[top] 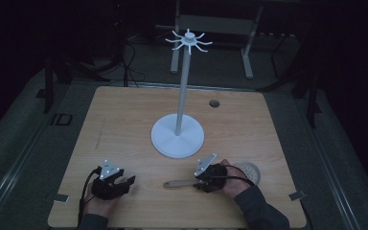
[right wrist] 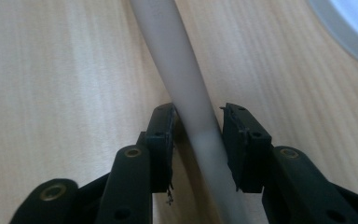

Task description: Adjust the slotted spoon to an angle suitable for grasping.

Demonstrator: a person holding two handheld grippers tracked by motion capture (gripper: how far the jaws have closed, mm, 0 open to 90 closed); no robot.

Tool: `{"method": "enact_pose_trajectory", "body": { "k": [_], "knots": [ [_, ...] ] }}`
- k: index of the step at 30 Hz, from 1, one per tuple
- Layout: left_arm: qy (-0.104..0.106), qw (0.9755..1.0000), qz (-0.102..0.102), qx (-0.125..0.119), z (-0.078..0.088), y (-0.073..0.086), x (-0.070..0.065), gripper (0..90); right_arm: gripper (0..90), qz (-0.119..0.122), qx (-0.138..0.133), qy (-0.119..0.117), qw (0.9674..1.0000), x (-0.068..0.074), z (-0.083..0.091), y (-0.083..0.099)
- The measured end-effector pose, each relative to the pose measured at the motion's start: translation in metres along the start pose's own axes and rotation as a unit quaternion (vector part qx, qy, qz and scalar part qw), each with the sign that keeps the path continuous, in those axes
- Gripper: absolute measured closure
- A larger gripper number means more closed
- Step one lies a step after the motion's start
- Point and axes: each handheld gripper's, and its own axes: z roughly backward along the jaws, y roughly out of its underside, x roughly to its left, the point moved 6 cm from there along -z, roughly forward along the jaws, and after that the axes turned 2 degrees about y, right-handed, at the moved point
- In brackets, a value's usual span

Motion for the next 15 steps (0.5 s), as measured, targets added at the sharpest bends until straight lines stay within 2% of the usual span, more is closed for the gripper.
{"method": "enact_pose_trajectory", "body": {
  "k": [1,2,3,4,6,7,8,9,11,13,15],
  "knots": [
    [0.000,1.0000,0.001,-0.001,0.000,0.000,0.000,45.0,67.4,-0.005,-0.001,0.014,0.9999,-0.003,0.001,0.000],
    [0.000,1.0000,0.001,-0.001,0.000,0.000,0.000,45.0,67.4,-0.005,-0.001,0.014,0.9999,-0.003,0.001,0.000],
    [0.000,1.0000,0.000,0.000,0.000,0.000,0.000,45.0,70.3,-0.016,-0.005,0.030,0.9994,-0.010,0.003,0.000],
    [0.000,1.0000,0.000,0.000,0.000,0.000,0.000,45.0,70.3,-0.016,-0.005,0.030,0.9994,-0.010,0.003,0.000],
    [0.000,1.0000,0.000,0.000,0.000,0.000,0.000,45.0,74.1,-0.038,-0.007,0.052,0.9979,-0.020,0.006,0.003],
    [0.000,1.0000,0.000,0.000,0.000,0.000,0.000,45.0,74.1,-0.038,-0.007,0.052,0.9979,-0.020,0.006,0.003],
    [0.000,1.0000,0.000,0.000,0.000,0.000,0.000,45.0,74.5,-0.060,-0.009,0.068,0.9959,-0.029,0.008,0.006],
    [0.000,1.0000,0.000,0.000,0.000,0.000,0.000,45.0,74.5,-0.060,-0.009,0.068,0.9959,-0.029,0.008,0.006],
    [0.000,1.0000,0.000,0.000,0.000,0.000,0.000,45.0,74.6,-0.079,-0.020,0.060,0.9949,-0.034,0.010,0.008],
    [0.000,1.0000,-0.001,0.001,0.000,0.000,-0.001,45.0,74.6,-0.086,-0.022,0.072,0.9934,-0.037,0.012,0.009],
    [0.000,1.0000,-0.001,0.000,-0.001,0.000,-0.001,45.0,74.7,-0.089,-0.024,0.075,0.9930,-0.038,0.013,0.009]
  ]
}}
